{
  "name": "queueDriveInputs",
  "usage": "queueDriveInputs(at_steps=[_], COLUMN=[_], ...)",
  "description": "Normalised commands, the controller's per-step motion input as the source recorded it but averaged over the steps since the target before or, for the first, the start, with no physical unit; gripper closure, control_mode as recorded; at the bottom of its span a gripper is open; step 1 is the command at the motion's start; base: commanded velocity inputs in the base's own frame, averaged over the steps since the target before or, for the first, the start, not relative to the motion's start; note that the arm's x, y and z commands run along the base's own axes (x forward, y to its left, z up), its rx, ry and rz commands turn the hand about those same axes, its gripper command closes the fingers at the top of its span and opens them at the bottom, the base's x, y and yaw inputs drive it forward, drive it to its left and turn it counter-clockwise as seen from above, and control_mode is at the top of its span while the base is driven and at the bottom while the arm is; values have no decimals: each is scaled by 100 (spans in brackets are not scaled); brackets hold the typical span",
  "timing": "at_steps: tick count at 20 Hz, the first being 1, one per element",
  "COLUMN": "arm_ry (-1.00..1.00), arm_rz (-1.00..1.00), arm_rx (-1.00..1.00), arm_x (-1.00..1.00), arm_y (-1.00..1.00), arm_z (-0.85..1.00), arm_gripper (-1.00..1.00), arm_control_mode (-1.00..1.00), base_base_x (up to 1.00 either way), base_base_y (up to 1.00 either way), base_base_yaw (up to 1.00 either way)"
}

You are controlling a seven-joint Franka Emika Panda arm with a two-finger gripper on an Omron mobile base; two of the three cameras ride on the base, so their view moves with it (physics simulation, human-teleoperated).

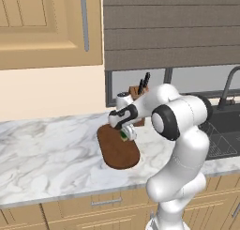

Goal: Pick up the sponge from the counter and clean the cutting board by briefly scrubbing or pressing down on the cutting board. Once finished, release the sponge.

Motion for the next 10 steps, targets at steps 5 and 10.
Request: queueDriveInputs(at_steps=[5,10], arm_ry=[0,0], arm_rz=[0,0], arm_rx=[0,0], arm_x=[66,56], arm_y=[53,52], arm_z=[0,0], arm_gripper=[100,100], arm_control_mode=[-100,-100], base_base_x=[0,0], base_base_y=[0,0], base_base_yaw=[0,0])
